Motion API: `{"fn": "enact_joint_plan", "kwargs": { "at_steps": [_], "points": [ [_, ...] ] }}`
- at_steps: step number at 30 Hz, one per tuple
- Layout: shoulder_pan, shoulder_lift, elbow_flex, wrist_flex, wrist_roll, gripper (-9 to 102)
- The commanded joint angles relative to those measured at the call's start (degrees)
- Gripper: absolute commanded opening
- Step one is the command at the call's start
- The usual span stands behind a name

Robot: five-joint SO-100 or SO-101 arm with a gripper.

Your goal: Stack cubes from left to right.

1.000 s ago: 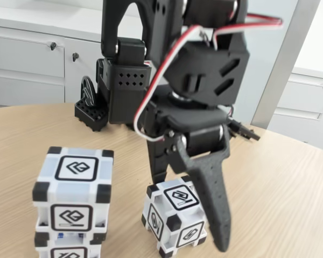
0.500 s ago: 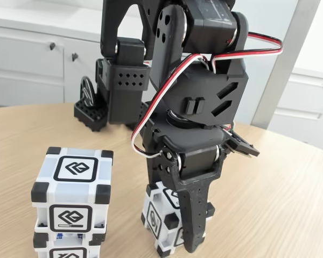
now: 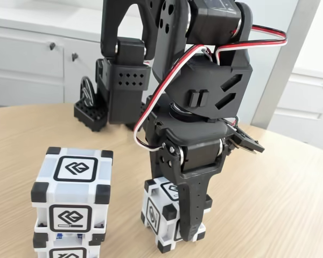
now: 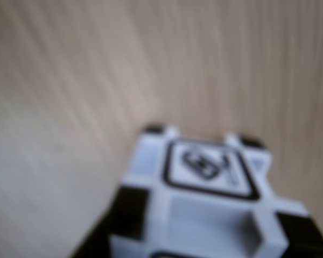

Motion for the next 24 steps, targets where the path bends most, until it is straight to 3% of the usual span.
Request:
{"fn": "enact_joint_plan", "kwargs": {
  "at_steps": [1,14,24],
  "points": [
    [0.88,2.99,-1.05,0.44,2.11,20],
    [0.97,39.99,-1.05,-0.09,12.48,22],
    [1.23,60.73,-1.05,0.44,11.87,22]
  ]
}}
